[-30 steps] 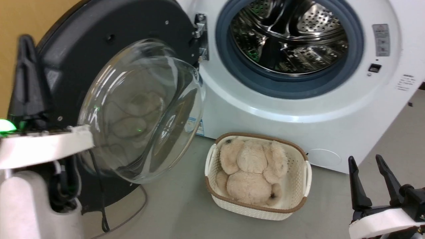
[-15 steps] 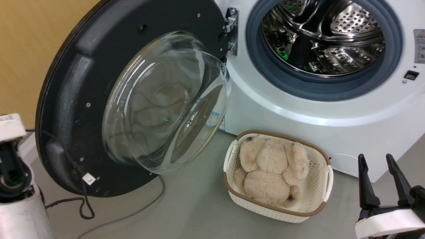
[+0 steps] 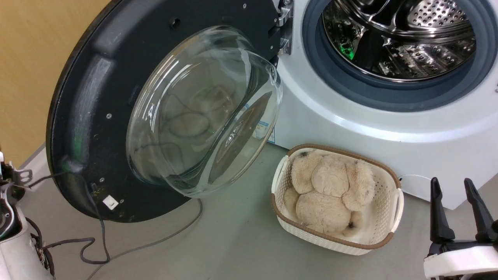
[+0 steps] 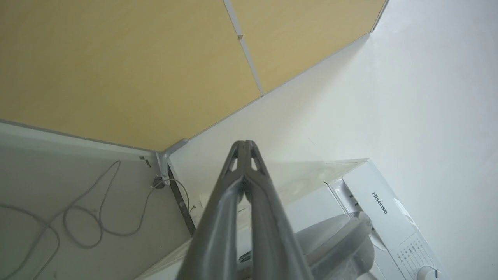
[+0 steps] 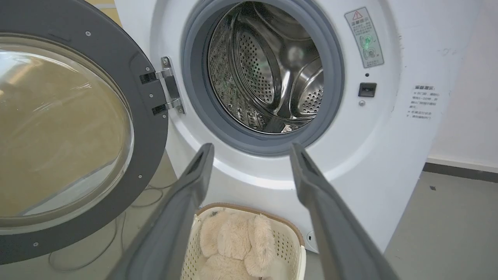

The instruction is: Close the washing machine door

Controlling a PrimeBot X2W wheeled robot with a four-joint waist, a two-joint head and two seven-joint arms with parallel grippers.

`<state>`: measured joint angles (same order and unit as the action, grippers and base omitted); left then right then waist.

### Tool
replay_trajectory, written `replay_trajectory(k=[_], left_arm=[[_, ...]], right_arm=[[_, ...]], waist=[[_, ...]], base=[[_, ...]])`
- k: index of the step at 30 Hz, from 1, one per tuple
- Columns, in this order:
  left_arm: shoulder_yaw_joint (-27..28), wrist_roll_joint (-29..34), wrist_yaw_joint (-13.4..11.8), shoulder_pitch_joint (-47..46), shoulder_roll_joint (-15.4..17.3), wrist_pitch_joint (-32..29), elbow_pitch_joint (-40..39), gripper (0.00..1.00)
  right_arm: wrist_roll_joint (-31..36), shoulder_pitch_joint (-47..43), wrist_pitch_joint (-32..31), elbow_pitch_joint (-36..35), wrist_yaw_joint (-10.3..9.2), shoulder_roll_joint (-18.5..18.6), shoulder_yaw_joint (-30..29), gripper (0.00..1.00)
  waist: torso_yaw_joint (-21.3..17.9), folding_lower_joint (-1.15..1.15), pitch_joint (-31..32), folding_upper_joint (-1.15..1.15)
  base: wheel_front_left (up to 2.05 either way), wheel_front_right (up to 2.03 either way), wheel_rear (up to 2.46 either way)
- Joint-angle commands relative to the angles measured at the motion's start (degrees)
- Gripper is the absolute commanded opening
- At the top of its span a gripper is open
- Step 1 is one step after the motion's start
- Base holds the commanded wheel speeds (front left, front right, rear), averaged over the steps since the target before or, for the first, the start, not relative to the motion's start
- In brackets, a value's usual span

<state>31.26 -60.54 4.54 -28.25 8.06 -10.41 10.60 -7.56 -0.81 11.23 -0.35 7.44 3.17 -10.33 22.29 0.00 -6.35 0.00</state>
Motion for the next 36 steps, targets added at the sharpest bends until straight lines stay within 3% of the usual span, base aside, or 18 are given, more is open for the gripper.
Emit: replay_trajectory(k=[1,10,20,28,36], left_arm=[[0.8,-2.3,0.6,-0.1,0.2,-1.3,0.9,0.0],[2.1,-11.1,1.8,3.1,-0.3,-8.5,6.2,0.0],[-1.5,-19.3,2.4,9.1,-3.1,-16.5,4.7,0.0],[-7.7,-27.2,2.9,15.6,-4.7,-23.7,-2.3,0.0],[-19.3,-27.4,2.9,22.2,-5.1,-29.0,-12.6,0.0]], right_arm=[[-0.1,0.9,0.6,-0.3,0.04,-0.2,-0.4,1.0],[-0.2,1.6,1.6,-0.4,0.04,-0.2,-1.1,1.0],[-0.8,1.8,2.8,-0.8,0.04,-0.3,-2.4,1.0],[-1.5,1.7,3.8,-1.1,0.05,-0.3,-3.2,1.0],[-1.7,1.6,3.8,-0.9,0.05,-0.3,-3.0,1.0]], waist=[[0.3,0.0,-0.3,0.0],[1.6,0.0,-1.6,0.0],[3.8,0.0,-2.6,0.0],[6.4,0.0,-3.0,0.0],[6.7,0.0,-2.5,0.0]], base=[[0.0,0.0,0.0],[0.0,0.0,0.0],[0.0,0.0,0.0],[0.0,0.0,0.0],[0.0,0.0,0.0]])
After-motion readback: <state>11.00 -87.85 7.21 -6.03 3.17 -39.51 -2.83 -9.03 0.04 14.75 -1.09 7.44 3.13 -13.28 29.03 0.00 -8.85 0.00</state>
